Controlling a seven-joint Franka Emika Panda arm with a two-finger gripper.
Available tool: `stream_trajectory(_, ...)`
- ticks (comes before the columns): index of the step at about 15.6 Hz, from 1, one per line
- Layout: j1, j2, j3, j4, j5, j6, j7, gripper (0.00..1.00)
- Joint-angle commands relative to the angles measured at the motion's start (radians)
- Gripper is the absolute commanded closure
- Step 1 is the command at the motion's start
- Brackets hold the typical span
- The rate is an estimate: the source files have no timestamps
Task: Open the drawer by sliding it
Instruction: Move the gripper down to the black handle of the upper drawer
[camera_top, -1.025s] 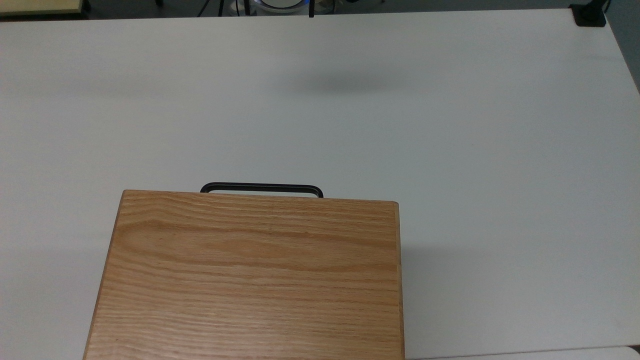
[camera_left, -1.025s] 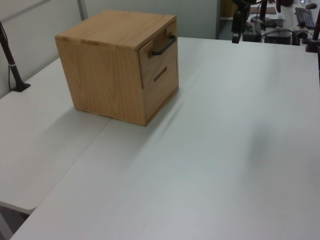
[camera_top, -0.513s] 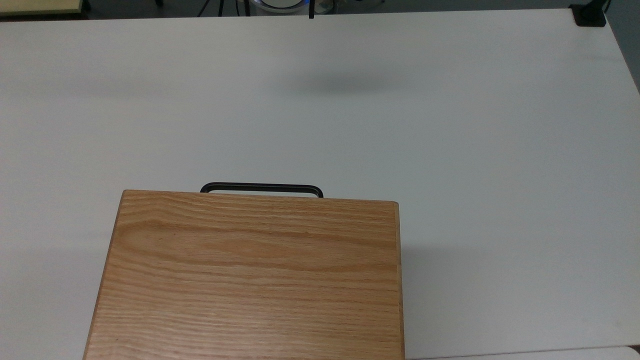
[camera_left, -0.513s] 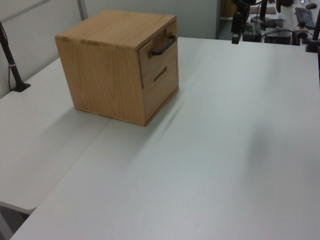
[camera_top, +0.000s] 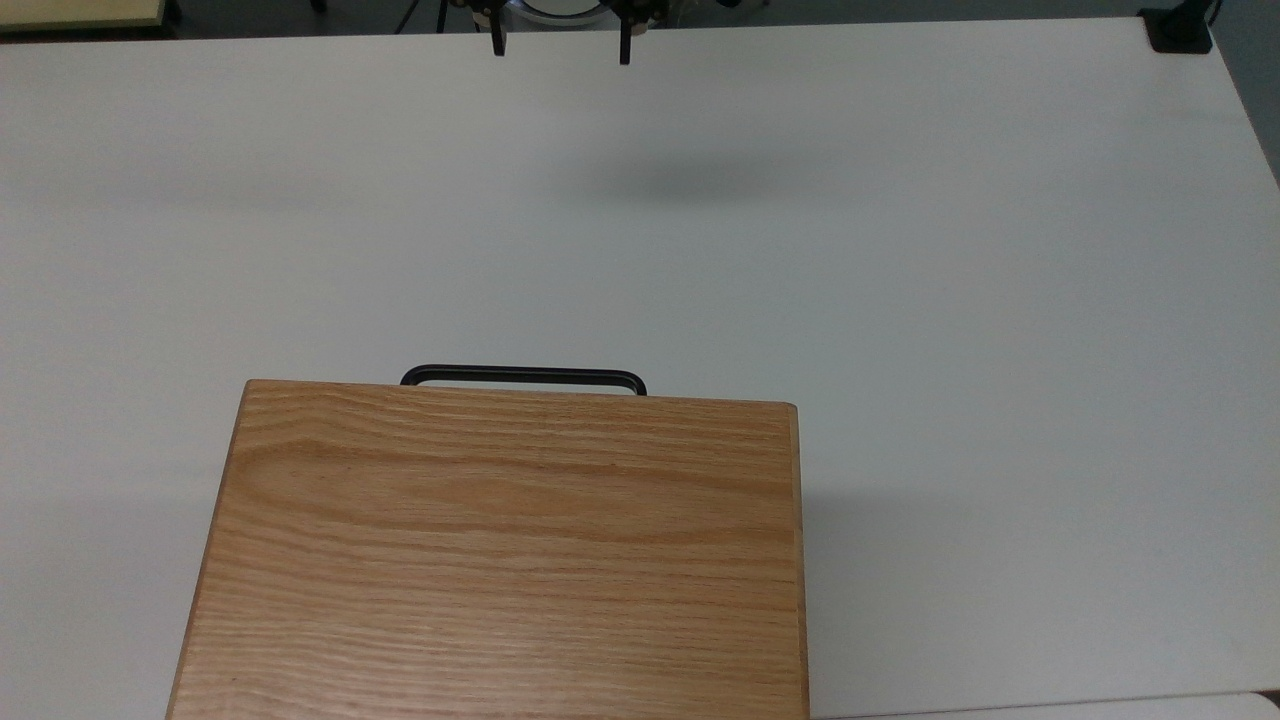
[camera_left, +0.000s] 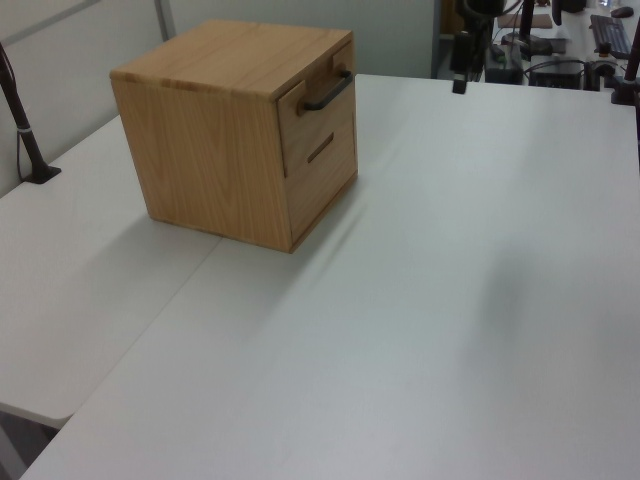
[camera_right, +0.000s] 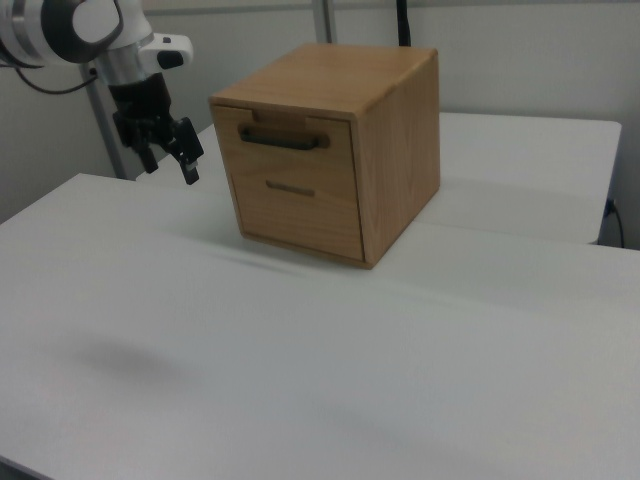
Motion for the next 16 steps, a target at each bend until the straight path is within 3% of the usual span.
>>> stream_trajectory(1,-0.017,0.032,-0.003,0.033,0.056,0.152,0.329,0.0)
stream_trajectory(4,-0.058,0.078,-0.003,0.038,0.106,0.318,0.621,0.0)
stream_trajectory(7,-0.092,0.128,-0.003,0.041,0.174,0.482,0.823,0.0)
stream_trajectory(10,-0.114,0.176,-0.003,0.053,0.208,0.603,0.911,0.2)
stream_trajectory(13,-0.111,0.248,-0.003,0.096,0.214,0.657,0.962,0.52)
stream_trajectory(16,-0.109,0.286,0.002,0.116,0.212,0.711,0.994,0.55)
